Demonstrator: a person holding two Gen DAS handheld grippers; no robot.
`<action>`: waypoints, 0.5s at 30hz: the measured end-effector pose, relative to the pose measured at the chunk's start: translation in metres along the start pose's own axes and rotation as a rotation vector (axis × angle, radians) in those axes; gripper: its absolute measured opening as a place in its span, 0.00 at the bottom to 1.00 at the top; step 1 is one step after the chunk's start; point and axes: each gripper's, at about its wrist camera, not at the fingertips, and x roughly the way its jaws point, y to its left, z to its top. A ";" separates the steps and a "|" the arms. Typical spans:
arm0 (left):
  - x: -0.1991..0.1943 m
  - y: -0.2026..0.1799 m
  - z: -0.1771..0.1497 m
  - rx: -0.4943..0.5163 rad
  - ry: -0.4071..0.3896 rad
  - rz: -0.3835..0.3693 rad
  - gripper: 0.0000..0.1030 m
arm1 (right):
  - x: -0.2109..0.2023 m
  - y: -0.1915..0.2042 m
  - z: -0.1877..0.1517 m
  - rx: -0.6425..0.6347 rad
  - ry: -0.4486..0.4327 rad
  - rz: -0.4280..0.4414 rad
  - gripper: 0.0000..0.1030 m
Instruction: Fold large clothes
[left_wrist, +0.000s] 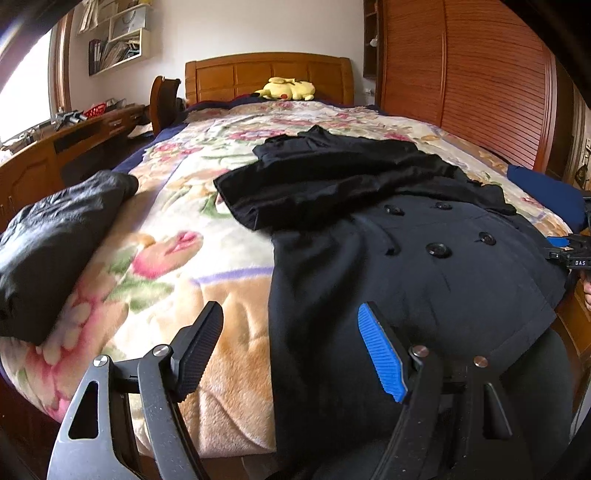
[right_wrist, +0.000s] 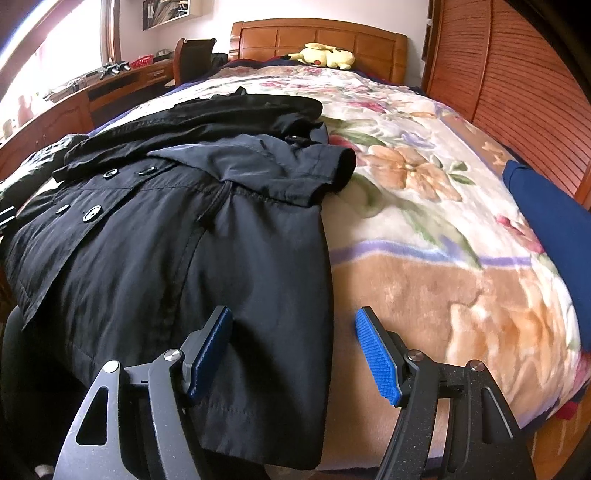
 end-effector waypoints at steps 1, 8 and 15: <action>0.000 0.000 -0.002 0.001 0.002 -0.003 0.75 | 0.000 -0.001 -0.001 0.004 -0.001 0.003 0.69; 0.003 -0.003 -0.012 0.002 0.021 -0.046 0.60 | 0.000 0.001 -0.003 -0.004 0.006 0.002 0.69; 0.002 -0.003 -0.008 -0.016 0.023 -0.076 0.38 | -0.001 0.005 -0.001 -0.011 0.013 0.061 0.44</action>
